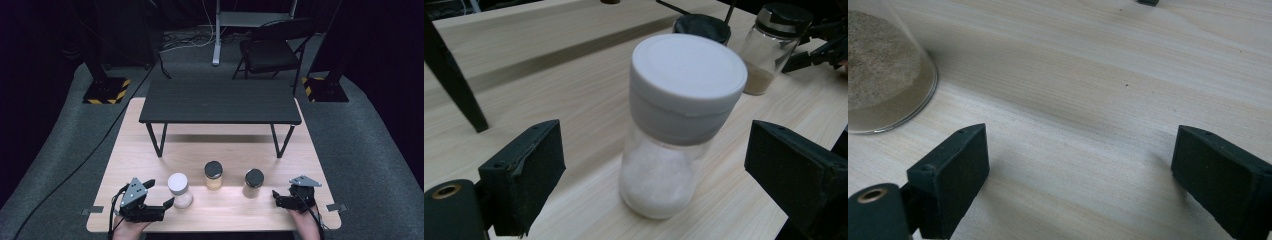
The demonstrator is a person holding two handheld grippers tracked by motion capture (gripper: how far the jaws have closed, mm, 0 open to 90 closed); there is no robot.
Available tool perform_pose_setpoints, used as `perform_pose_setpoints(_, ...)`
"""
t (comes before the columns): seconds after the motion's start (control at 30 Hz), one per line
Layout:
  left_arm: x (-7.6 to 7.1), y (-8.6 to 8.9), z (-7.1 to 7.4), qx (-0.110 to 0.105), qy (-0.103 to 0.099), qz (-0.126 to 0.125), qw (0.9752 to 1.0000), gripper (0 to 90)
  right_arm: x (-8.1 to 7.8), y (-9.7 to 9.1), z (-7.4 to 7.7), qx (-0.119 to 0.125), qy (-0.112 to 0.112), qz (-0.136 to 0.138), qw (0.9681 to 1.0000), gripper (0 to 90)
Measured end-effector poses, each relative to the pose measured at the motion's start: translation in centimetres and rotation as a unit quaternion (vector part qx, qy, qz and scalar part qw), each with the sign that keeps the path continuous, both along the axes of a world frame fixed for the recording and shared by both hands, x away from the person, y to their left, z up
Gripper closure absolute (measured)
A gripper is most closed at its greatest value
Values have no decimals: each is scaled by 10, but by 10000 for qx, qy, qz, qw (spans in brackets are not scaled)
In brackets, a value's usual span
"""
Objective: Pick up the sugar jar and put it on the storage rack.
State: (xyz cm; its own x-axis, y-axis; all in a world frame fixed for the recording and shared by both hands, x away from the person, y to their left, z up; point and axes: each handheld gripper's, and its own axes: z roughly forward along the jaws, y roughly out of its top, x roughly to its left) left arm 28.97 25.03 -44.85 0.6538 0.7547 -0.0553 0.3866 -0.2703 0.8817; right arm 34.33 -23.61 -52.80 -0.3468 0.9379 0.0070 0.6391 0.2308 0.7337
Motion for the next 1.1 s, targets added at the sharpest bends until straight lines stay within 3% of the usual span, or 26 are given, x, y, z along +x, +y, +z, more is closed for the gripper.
perform_pose_setpoints(0.5, 13, -26, 1, -44, 46, -89, 9999, 88, 0, 0, 0, 0, 10, 18, 10000, 68)
perform_pose_setpoints(0.8, 22, -36, -9, -13, 84, -63, 9999, 89, 0, 0, 0, -1, 10, 23, 10000, 68)
perform_pose_setpoints(1.1, 30, -42, -19, -57, 139, -40, 9999, 170, 0, 0, 0, -2, 10, 25, 10000, 68)
